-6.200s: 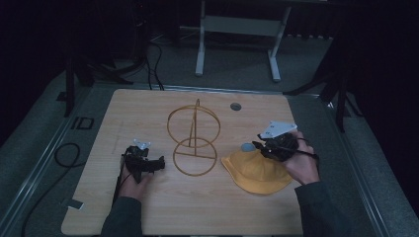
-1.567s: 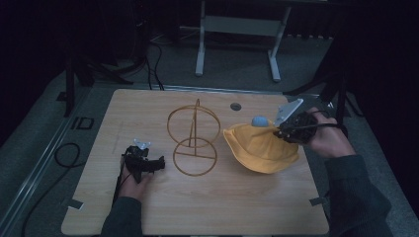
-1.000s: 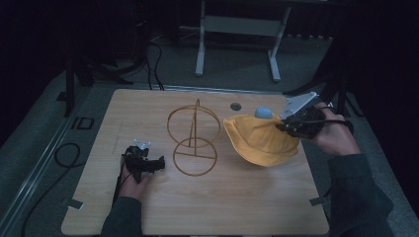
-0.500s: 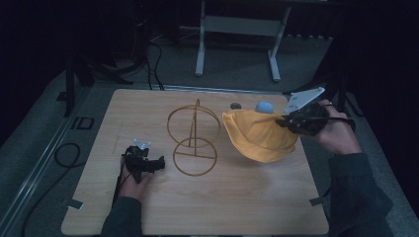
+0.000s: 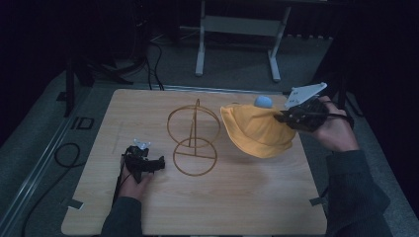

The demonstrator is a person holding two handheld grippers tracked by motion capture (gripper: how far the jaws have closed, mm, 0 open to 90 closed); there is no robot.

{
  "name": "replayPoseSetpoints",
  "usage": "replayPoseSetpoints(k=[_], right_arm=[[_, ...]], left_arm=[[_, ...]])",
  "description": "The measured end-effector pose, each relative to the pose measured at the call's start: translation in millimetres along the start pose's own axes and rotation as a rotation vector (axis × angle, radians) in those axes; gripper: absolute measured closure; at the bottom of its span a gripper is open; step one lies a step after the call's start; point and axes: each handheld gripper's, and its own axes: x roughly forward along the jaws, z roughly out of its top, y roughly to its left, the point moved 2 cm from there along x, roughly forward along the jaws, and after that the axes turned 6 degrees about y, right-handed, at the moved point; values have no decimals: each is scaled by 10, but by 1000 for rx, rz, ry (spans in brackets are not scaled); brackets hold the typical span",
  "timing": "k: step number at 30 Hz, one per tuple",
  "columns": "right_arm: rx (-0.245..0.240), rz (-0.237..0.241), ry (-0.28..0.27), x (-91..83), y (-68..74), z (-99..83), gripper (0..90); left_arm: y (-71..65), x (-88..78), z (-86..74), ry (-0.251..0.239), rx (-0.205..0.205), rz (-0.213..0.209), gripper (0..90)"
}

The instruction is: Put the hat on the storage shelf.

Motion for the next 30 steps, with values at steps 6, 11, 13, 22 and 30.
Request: replayPoseSetpoints(k=[6,11,13,22,30], right_arm=[[14,9,-31,0,-23,47,839],[7,7,-43,-8,-24,101,840],[12,6,-56,-21,-34,118,841],[11,9,-89,-58,-67,209,843],[-5,8,-114,-124,-59,363,843]], left_arm=[[0,0,0,0,0,0,0],[0,1,0,-1,0,0,0],[-1,1,0,-1,0,0,0],[-1,2,1,-1,0,0,0],[-1,2,1,-1,0,1,0]])
